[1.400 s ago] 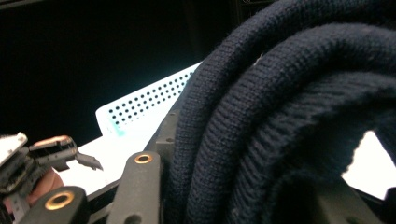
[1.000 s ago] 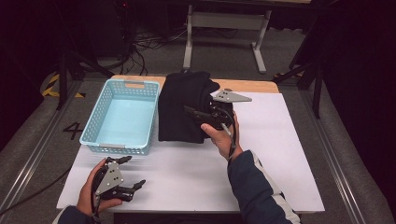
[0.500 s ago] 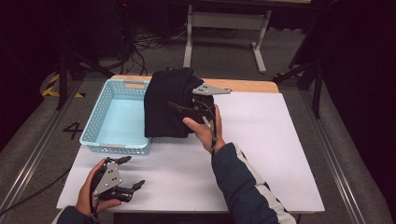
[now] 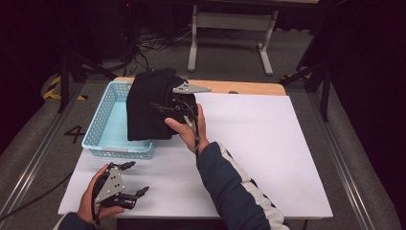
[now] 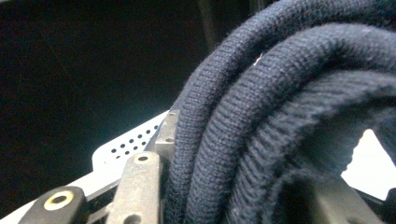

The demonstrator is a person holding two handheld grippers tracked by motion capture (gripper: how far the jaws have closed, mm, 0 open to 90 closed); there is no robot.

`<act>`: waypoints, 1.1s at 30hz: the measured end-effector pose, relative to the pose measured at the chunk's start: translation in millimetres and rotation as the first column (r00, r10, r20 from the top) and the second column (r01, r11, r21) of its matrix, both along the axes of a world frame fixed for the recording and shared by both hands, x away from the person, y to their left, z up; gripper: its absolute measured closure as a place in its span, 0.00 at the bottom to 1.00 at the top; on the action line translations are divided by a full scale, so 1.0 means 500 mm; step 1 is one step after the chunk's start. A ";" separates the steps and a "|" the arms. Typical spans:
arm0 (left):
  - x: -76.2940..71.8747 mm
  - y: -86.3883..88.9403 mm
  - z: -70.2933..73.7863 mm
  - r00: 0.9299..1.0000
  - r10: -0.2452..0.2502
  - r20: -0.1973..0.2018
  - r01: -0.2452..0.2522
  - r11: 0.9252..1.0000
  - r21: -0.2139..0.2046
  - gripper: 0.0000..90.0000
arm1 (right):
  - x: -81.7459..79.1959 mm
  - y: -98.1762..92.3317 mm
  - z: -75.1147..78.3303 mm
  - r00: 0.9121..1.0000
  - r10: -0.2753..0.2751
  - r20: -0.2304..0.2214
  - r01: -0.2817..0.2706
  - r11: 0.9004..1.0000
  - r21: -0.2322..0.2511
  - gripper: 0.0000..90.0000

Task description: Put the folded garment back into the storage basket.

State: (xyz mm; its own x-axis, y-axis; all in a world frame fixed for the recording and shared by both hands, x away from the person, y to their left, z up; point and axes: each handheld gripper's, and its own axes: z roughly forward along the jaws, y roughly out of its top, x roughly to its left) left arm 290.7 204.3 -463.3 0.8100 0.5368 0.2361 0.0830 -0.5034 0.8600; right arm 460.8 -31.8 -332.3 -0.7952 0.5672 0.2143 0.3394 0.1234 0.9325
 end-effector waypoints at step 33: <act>-0.006 -0.001 -0.003 1.000 -0.023 -0.003 0.023 1.000 0.005 0.13 | 0.051 0.182 -0.093 0.991 0.026 -0.129 -0.045 0.988 -0.146 0.65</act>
